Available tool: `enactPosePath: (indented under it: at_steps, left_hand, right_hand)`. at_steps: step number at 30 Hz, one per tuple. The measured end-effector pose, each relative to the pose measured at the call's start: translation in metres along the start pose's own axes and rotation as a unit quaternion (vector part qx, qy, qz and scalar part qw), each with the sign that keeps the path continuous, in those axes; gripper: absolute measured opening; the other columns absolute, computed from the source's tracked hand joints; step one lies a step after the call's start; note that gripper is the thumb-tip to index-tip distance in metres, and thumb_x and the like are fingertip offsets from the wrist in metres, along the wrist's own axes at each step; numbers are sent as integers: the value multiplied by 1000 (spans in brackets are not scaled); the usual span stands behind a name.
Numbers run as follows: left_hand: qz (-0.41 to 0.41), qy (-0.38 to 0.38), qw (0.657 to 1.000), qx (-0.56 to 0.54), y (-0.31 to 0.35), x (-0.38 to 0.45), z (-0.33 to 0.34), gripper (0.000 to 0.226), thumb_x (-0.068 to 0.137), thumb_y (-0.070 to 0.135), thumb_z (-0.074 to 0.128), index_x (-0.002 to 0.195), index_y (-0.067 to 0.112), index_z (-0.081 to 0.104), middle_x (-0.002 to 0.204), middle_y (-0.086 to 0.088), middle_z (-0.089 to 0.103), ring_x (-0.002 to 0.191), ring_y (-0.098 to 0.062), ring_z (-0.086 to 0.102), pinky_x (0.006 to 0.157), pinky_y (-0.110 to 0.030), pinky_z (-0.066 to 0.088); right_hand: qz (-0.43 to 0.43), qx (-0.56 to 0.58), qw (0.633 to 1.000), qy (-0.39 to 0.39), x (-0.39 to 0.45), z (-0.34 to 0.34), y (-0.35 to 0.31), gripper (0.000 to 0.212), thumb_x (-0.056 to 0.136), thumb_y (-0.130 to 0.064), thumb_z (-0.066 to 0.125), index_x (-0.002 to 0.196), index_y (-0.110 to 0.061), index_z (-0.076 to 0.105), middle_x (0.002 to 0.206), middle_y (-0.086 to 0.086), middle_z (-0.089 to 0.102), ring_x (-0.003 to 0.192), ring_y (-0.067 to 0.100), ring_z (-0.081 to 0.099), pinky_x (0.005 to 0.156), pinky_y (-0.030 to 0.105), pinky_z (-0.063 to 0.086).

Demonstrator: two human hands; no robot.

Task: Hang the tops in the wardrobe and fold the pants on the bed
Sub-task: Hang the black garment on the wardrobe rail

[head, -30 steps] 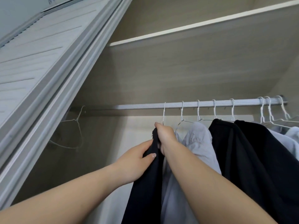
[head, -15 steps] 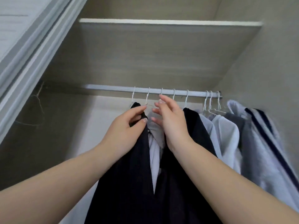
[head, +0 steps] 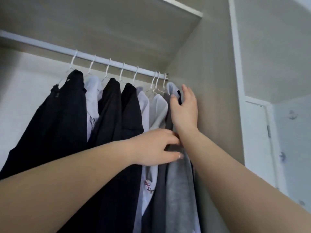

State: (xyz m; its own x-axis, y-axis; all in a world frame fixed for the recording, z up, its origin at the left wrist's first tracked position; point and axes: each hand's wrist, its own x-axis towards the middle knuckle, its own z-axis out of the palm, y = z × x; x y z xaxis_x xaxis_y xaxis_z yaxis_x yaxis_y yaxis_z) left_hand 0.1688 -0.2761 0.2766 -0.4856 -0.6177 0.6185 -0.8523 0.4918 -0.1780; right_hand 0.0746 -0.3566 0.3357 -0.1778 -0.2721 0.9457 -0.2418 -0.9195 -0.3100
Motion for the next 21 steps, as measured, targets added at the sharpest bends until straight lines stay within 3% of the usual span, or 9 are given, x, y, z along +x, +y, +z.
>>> enactPosePath:
  at_steps: [2, 4, 7, 9, 11, 14, 15, 18, 21]
  left_hand:
    - [-15, -11, 1000, 7, -3, 7, 8, 30, 91, 31, 60, 111, 9, 66, 111, 1, 57, 110, -16, 51, 97, -29, 39]
    - [-20, -7, 1000, -2, -11, 10, 16, 34, 91, 28, 61, 121, 14, 63, 128, 0, 52, 121, -13, 45, 103, -25, 33]
    - [-66, 20, 997, -17, -22, 13, 24, 44, 89, 31, 62, 132, 24, 55, 152, 1, 27, 141, -13, 22, 115, -27, 21]
    - [-110, 67, 990, -48, -28, 13, 28, 45, 87, 35, 62, 130, 27, 55, 150, 2, 28, 141, -14, 21, 114, -26, 20]
    - [-151, 121, 976, -97, -31, 14, 31, 51, 82, 38, 64, 131, 29, 52, 134, 5, 38, 131, -10, 32, 105, -21, 26]
    - [-190, 147, 969, -54, -42, 12, 29, 73, 81, 27, 69, 145, 28, 34, 122, 3, 40, 113, -6, 40, 88, -16, 32]
    - [-198, 140, 970, -21, -48, 10, 26, 78, 81, 19, 67, 149, 25, 28, 123, 1, 40, 112, -9, 42, 82, -13, 31]
    - [-195, 129, 972, 31, -61, 0, 14, 80, 81, 4, 61, 151, 21, 25, 135, 0, 40, 114, -9, 42, 73, -6, 26]
    - [-189, 128, 972, 52, -70, -14, 2, 80, 81, 5, 61, 150, 24, 26, 145, 6, 35, 128, -5, 33, 82, 1, 18]
  right_hand:
    - [32, 27, 999, -19, -4, 3, 6, 59, 95, -24, 51, 147, -9, 30, 155, 7, 26, 144, 16, 19, 114, 23, 12]
    - [63, 57, 996, -16, -4, 2, 11, 63, 95, -26, 52, 149, -7, 25, 156, 8, 25, 144, 18, 18, 113, 23, 12]
    - [133, 130, 982, -20, -2, 6, 13, 64, 94, -30, 51, 149, -10, 25, 154, 8, 30, 142, 20, 26, 114, 28, 20]
    - [192, 206, 957, -64, -3, 15, 10, 49, 94, -33, 49, 140, -17, 43, 144, 6, 46, 133, 22, 42, 112, 37, 31]
    - [222, 263, 931, -119, -6, 27, 10, 29, 92, -33, 49, 115, -20, 62, 128, 8, 60, 120, 25, 55, 106, 44, 41]
    - [262, 357, 884, -152, -12, 43, 21, 21, 90, -29, 52, 94, -21, 71, 111, 9, 70, 108, 25, 64, 98, 44, 49]
    - [252, 375, 880, -149, -13, 49, 28, 21, 91, -26, 53, 98, -22, 72, 109, 5, 71, 106, 21, 65, 97, 39, 50]
    - [183, 311, 927, -101, -19, 62, 50, 35, 92, -20, 57, 127, -21, 58, 126, -3, 60, 115, 11, 56, 99, 26, 45]
    - [234, 292, 922, -96, -25, 80, 73, 73, 83, -38, 69, 144, -19, 34, 143, 2, 43, 124, 16, 48, 106, 34, 40]
